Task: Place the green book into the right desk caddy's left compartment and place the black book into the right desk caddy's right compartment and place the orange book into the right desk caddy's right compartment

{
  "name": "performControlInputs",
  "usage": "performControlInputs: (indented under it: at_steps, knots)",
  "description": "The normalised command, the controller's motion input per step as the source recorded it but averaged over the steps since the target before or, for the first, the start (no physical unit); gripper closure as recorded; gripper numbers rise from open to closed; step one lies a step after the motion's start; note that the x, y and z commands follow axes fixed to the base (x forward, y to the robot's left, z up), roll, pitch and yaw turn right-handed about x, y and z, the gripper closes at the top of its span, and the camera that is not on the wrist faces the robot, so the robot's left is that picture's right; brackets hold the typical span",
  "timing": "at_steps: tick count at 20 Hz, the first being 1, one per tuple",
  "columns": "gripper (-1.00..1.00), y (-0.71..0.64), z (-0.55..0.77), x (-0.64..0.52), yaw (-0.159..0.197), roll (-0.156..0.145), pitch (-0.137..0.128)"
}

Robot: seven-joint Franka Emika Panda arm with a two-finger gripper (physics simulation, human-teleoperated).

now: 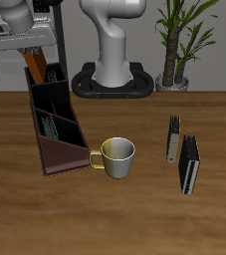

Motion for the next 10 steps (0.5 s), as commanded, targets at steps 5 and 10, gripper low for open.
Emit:
performControlInputs:
  at_steps: [5, 10]
  knots:
    - [1.0, -0.08, -0.17, 0.06, -0.016, -0.021, 0.021]
    - [1.0, -0.09, -0.17, 0.08, -0.028, -0.028, 0.032]
